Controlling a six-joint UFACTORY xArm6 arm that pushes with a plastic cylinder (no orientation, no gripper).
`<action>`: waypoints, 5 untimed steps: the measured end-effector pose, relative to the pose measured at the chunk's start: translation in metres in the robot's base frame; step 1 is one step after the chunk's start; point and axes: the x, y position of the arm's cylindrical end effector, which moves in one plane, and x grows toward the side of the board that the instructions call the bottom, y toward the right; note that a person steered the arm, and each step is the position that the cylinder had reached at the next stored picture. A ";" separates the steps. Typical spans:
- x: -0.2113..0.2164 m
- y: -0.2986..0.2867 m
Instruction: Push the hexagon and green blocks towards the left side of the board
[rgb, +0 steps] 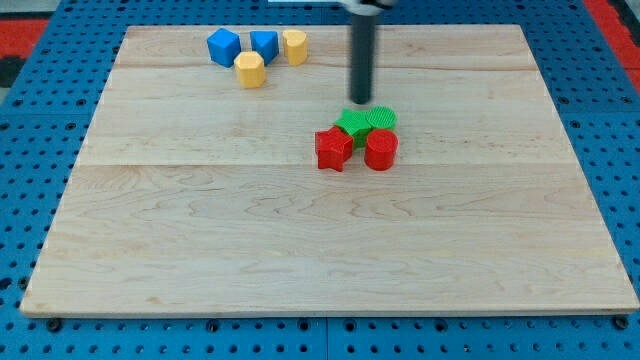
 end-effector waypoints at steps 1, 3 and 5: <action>0.036 0.042; 0.011 -0.114; 0.042 -0.106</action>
